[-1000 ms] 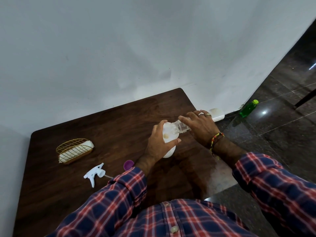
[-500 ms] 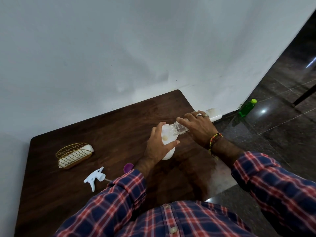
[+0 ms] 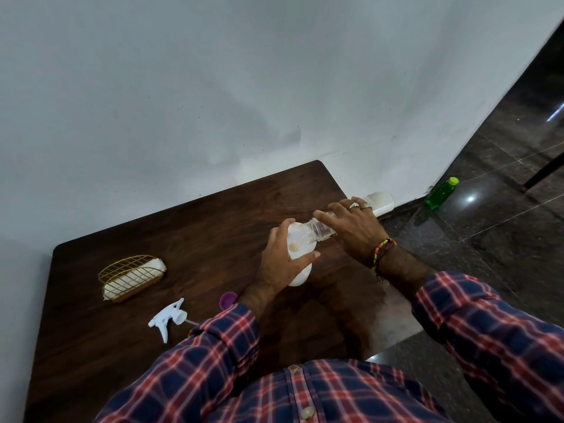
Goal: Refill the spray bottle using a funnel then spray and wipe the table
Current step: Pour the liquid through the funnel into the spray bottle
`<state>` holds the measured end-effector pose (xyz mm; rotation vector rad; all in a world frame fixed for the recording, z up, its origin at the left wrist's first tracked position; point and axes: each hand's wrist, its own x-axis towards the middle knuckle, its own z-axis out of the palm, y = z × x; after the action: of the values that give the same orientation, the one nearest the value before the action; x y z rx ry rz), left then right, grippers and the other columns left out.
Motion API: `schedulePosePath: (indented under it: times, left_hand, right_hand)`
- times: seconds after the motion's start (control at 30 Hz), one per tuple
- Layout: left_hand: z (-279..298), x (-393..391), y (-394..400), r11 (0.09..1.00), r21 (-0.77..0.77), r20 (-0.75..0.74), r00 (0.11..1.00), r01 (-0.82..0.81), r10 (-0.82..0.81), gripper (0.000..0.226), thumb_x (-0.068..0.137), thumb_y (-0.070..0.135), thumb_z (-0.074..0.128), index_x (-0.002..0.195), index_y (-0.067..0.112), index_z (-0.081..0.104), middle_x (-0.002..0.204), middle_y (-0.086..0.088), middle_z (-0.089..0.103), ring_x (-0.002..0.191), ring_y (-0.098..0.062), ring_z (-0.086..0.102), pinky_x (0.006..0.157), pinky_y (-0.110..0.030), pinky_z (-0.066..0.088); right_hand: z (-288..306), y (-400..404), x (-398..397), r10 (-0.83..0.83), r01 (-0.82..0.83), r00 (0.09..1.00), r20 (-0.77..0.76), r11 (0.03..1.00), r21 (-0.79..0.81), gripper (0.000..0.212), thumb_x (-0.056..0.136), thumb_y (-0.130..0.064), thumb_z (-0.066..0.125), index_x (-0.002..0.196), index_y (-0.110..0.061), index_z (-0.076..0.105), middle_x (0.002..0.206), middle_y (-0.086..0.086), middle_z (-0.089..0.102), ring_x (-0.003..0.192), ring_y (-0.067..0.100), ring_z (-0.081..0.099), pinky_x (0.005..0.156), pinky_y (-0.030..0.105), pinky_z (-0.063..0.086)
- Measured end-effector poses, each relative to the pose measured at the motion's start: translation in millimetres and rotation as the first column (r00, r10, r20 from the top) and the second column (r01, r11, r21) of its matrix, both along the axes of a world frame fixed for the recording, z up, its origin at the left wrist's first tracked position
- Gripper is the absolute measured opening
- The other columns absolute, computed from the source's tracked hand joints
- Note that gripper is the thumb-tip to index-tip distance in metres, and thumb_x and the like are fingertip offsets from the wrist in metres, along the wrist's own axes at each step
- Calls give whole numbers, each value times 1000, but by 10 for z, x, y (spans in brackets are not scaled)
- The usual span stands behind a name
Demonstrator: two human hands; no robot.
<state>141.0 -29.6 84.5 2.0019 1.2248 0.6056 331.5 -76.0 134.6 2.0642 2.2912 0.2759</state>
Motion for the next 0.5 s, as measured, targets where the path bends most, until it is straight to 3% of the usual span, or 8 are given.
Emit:
schedulePosePath:
  times: [0.5]
  left_hand:
    - [-43, -9, 23, 1000, 10, 12, 1000, 0, 0, 85, 69, 56, 78, 139, 30, 36, 137, 2, 44, 119, -11, 48, 92, -26, 47]
  right_hand:
    - [-20, 14, 12, 26, -26, 1000, 9, 999, 29, 77, 59, -11, 80, 126, -30, 47, 110, 7, 64, 99, 32, 63, 98, 50, 43]
